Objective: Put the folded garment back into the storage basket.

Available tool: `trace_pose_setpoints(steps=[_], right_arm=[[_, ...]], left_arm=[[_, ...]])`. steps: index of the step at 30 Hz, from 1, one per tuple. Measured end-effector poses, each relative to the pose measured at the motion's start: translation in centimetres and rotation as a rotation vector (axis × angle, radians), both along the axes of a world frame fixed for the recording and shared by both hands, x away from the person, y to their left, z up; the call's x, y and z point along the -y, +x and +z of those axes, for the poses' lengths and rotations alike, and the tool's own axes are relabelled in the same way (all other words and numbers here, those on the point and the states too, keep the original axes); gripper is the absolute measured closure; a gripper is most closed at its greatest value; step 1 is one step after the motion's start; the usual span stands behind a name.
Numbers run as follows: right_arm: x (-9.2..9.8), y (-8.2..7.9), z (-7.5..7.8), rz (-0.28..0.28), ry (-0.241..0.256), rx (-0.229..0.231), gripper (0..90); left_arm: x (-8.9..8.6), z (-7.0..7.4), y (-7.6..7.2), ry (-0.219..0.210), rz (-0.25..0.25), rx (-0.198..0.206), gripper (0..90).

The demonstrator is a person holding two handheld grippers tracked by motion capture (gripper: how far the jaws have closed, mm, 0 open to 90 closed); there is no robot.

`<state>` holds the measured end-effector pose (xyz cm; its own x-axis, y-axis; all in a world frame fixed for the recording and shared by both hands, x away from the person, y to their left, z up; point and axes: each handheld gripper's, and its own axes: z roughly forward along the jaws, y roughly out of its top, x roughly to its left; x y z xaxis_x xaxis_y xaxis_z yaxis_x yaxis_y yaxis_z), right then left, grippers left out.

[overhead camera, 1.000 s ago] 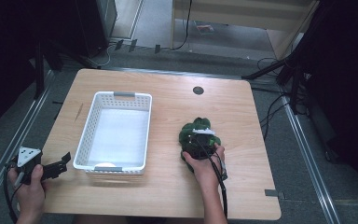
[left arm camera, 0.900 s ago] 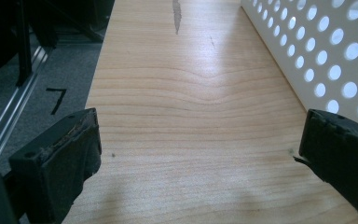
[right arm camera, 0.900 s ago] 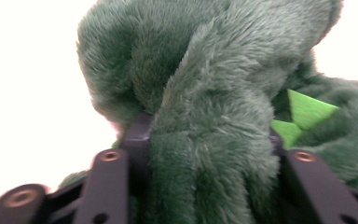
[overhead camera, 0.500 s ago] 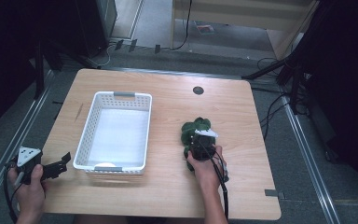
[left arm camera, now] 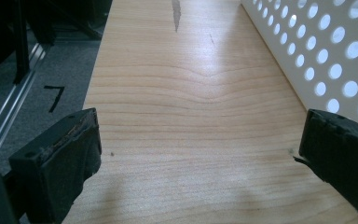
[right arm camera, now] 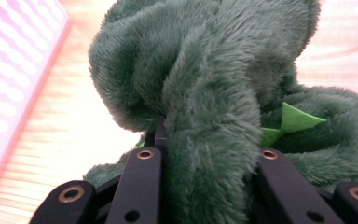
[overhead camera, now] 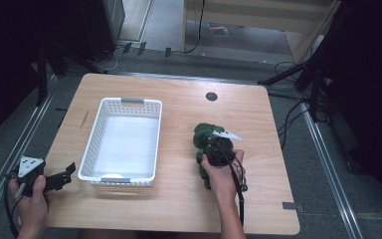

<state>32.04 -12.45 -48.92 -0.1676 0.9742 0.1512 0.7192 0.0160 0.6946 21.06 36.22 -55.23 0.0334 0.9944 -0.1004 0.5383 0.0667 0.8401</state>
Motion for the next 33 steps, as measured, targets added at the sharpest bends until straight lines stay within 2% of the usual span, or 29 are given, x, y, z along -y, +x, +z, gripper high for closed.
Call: trace_pose_setpoints(steps=[1,3,7,11,18,33], right_arm=[[-0.2,-0.1,1.1,0.007,0.011,0.013,74.0],[-0.2,-0.1,1.5,0.010,0.016,0.017,73.9],[-0.8,-0.2,3.7,0.029,0.051,0.023,73.9],[-1.3,-0.2,4.6,0.034,0.058,0.019,73.9],[-3.0,-0.1,6.5,0.075,0.078,0.028,73.6],[-5.0,0.4,8.7,0.119,0.091,0.031,73.4]], left_arm=[[0.0,0.0,0.0,0.000,-0.001,-0.002,0.0],[0.0,0.0,0.0,0.001,0.001,-0.002,0.0],[0.0,0.0,0.0,0.001,0.003,-0.002,0.0],[-0.1,0.0,-0.1,-0.002,0.012,0.007,0.0],[-0.1,0.0,-0.1,-0.006,0.020,0.017,0.0],[-0.2,0.0,0.0,-0.008,0.016,0.015,0.0]])
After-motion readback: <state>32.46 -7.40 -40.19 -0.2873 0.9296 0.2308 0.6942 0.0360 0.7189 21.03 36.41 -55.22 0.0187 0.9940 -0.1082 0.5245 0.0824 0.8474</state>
